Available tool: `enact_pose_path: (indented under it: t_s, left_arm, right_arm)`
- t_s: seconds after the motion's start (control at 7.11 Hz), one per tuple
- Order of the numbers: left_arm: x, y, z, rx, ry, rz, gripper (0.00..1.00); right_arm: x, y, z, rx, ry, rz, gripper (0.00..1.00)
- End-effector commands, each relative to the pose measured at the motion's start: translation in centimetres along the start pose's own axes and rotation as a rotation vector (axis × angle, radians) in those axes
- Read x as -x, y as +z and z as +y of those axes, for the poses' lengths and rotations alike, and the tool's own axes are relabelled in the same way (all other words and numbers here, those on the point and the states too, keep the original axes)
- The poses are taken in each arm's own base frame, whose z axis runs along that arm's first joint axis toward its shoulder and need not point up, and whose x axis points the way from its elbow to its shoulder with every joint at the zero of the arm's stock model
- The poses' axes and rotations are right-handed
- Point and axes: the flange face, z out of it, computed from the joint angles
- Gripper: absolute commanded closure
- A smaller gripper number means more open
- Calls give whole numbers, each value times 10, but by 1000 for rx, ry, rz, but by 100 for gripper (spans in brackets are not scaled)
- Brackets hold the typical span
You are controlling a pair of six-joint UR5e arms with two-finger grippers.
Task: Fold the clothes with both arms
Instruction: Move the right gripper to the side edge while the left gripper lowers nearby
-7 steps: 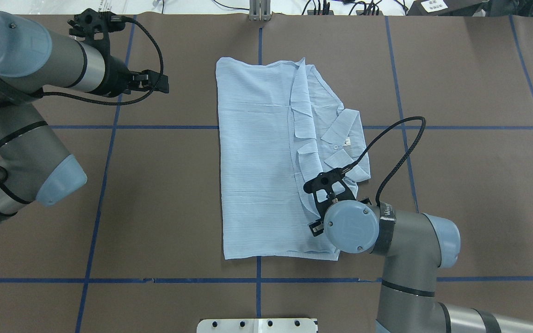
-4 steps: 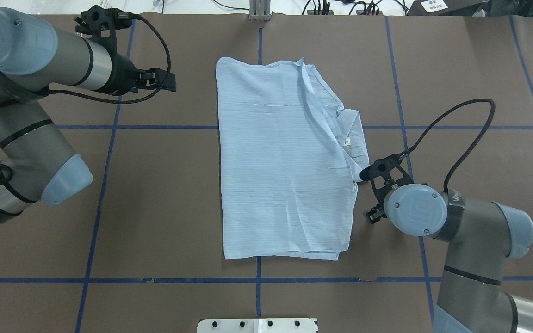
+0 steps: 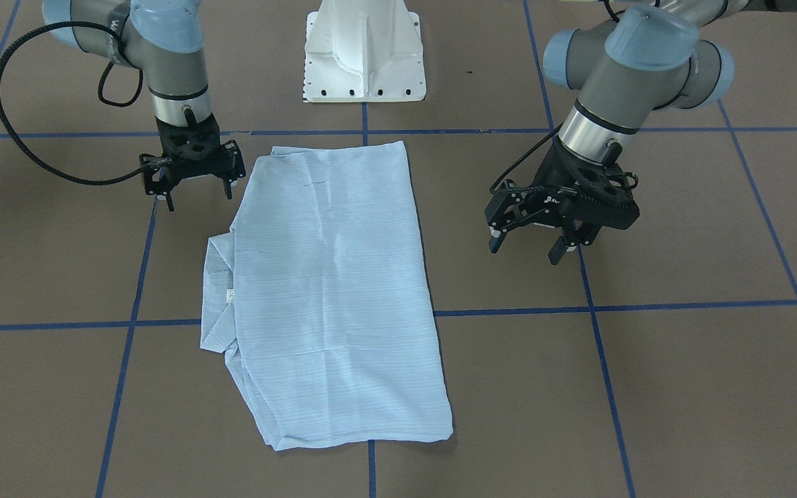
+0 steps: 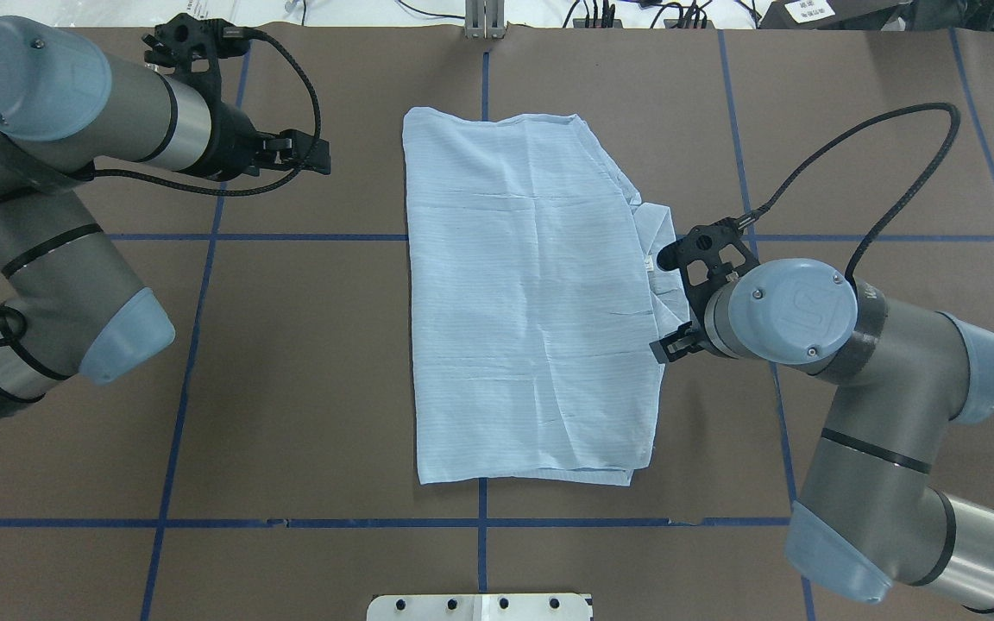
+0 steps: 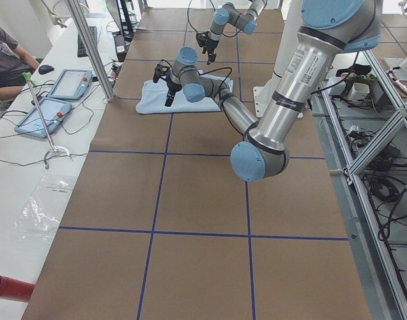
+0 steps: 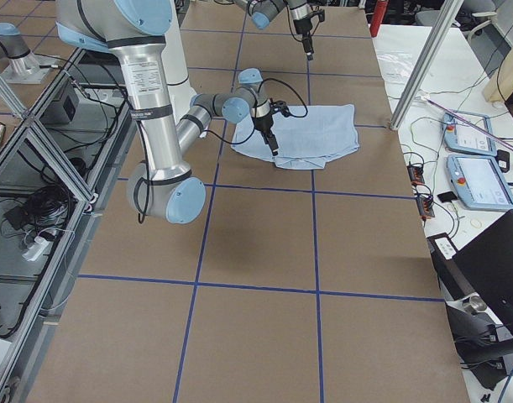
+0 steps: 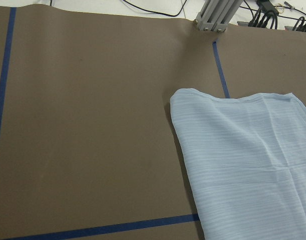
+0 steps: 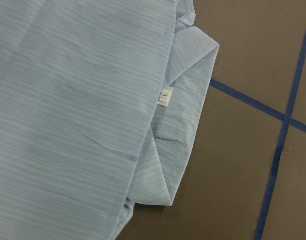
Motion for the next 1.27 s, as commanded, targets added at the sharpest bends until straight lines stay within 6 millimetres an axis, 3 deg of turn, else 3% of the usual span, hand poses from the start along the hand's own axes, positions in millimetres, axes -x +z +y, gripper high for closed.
enact_pose_path:
  t_s: [0.0, 0.28, 0.7, 0.84, 1.13]
  left_arm:
    - [-15, 11, 28, 113, -138, 40, 0]
    - [-63, 38, 98, 196, -292, 48, 0]
    - [-114, 74, 201, 267, -378, -32, 1]
    - [-132, 79, 222, 284, -380, -67, 1]
    - [-143, 84, 254, 329, -397, -79, 1]
  right_arm:
    - [-5, -27, -17, 50, 67, -123, 0]
    - [-12, -28, -18, 71, 120, -134, 0]
    - [-12, -46, -15, 112, 196, -206, 0]
    - [-11, -51, -14, 109, 216, -214, 0]
    - [-11, -51, -14, 109, 216, -215, 0]
